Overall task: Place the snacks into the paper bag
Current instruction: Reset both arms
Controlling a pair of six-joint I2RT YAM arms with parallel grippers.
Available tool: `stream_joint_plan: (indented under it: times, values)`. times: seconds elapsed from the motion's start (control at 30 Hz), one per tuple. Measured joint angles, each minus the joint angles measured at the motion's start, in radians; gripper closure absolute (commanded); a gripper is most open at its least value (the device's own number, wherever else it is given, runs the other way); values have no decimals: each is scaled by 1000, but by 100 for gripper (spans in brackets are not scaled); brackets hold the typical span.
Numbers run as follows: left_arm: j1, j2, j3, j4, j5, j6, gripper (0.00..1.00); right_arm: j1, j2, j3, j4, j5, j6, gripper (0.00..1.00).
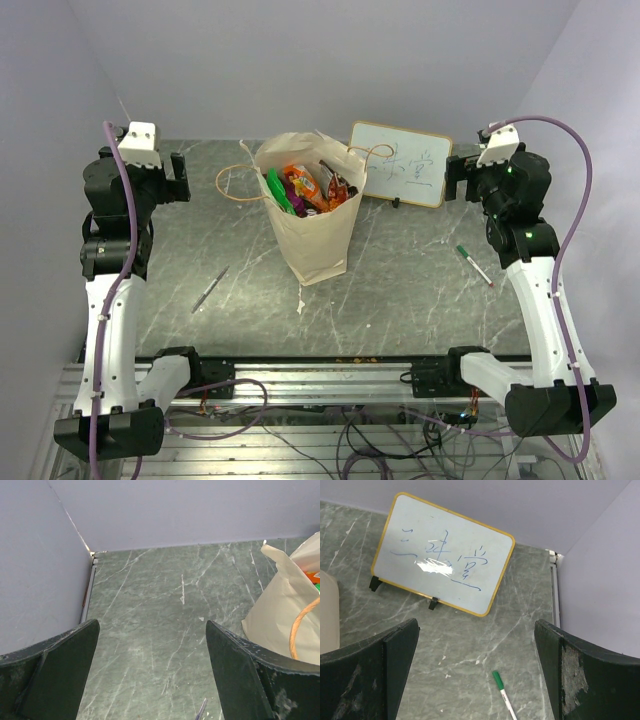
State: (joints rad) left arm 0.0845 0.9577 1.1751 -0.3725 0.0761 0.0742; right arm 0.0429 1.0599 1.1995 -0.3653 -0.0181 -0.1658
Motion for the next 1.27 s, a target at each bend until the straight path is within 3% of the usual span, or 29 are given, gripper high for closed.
stream_joint_plan:
  times: [1.27]
  values:
    - [0,1,0,-14,2,0,2,0,-1,-10,-2,-12,0,0]
